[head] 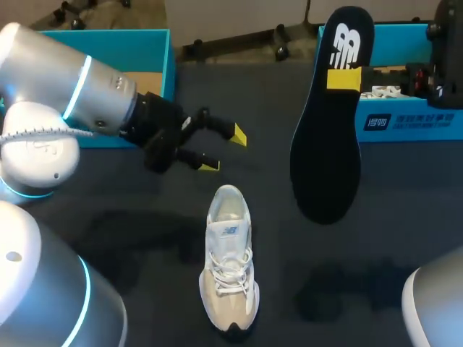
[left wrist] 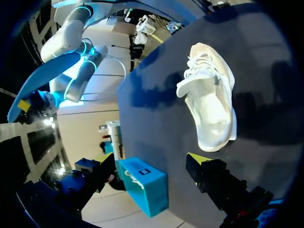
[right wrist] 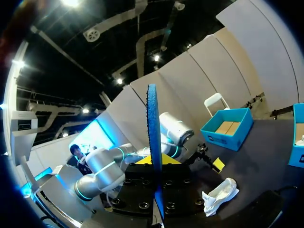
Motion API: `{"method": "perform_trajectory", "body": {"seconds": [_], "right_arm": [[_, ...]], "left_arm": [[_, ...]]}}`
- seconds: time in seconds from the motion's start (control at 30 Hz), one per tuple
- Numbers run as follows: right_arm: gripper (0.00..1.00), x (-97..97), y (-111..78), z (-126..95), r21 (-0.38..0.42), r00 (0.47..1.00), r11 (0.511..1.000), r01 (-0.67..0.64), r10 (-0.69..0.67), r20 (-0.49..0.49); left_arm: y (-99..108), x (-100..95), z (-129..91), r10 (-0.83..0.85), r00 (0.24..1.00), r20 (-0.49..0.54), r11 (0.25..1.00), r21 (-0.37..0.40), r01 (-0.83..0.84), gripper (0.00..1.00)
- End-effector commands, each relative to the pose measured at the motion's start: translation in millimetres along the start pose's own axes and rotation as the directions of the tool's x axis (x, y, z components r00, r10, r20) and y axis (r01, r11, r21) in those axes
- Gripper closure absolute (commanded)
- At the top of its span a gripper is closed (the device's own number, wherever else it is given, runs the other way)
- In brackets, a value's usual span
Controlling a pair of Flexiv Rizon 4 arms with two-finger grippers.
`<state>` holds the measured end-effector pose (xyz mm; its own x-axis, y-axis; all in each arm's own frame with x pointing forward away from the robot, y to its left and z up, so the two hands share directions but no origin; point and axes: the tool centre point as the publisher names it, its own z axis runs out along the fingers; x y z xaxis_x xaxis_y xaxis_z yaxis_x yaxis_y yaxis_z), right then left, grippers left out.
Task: Take the shoe out of the shoebox, open the shoe tongue, remove and reinsert the insole, then place the shoe into the shoebox
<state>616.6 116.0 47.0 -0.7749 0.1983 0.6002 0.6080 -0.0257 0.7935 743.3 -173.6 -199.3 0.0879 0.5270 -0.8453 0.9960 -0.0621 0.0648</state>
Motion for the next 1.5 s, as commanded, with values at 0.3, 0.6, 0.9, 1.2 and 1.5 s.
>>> {"method": "perform_trajectory", "body": {"seconds": [0.3,0.6,0.9,1.2,1.5], "right_arm": [[1.0,-2.6,2.5,4,0.004,1.0,1.0,-0.001,0.001,-0.002],[1.0,-2.6,2.5,4,0.004,1.0,1.0,-0.001,0.001,-0.002],[1.0,-2.6,2.5,4,0.004,1.0,1.0,-0.001,0.001,-0.002],[1.0,-2.6,2.5,4,0.004,1.0,1.0,-0.001,0.001,-0.002],[1.0,-16.1,10.9,8,0.013,0.999,1.0,-0.025,0.025,-0.022]], "left_arm": [[-15,-8.0,-9,0.02,0.967,0.252,0.996,-0.086,0.002,0.0],[-11,-16.0,-19,0.055,0.926,0.372,0.993,-0.113,-0.013,0.0],[0,-28.4,-24,0.054,0.898,0.436,0.995,-0.1,-0.012,0.0],[11,-32.7,-27,0.014,0.888,0.46,0.996,-0.085,0.029,0.0],[11,-32.7,-27,0.014,0.888,0.46,0.996,-0.085,0.029,0.0]]}}
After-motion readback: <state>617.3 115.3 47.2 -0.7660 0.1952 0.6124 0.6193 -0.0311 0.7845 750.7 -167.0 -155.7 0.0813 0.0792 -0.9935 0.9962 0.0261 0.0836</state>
